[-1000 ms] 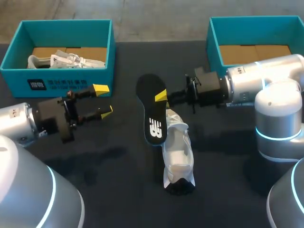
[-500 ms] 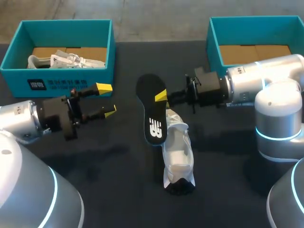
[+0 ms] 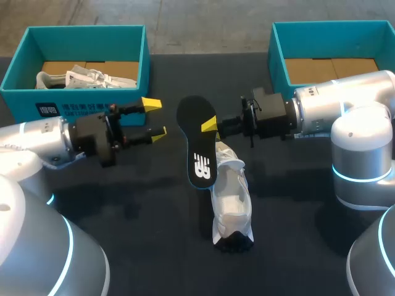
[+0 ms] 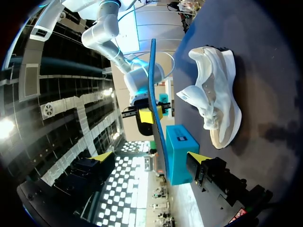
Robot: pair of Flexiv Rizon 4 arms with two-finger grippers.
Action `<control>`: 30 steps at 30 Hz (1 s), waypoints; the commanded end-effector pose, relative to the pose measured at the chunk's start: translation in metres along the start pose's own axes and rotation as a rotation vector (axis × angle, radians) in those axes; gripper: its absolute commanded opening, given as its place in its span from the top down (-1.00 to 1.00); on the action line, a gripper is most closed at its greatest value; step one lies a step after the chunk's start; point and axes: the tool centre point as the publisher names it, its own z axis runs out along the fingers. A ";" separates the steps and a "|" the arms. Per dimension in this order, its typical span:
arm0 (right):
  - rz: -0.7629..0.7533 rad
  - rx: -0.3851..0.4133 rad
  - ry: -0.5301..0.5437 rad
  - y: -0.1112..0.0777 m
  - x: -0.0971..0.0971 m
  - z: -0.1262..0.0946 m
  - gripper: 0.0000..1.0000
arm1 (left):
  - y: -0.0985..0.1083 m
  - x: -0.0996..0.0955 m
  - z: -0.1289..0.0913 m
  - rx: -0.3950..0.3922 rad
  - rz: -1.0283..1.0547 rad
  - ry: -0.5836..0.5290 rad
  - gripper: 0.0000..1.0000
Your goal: Take the shoe out of the shoebox, open the shoe tongue, remove and reinsert the insole, then place the shoe into the shoebox
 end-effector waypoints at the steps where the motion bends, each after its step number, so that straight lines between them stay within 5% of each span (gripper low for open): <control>1: 0.000 -0.003 -0.001 0.000 0.000 0.002 1.00 | 0.005 0.008 0.016 0.027 -0.006 -0.004 -1.00; 14: 0.000 -0.003 -0.001 0.000 0.000 0.002 1.00 | 0.002 0.011 0.038 0.070 -0.033 -0.015 -1.00; 30: 0.000 -0.003 -0.001 0.000 0.000 0.002 1.00 | 0.003 0.018 0.060 0.061 -0.017 0.004 -0.47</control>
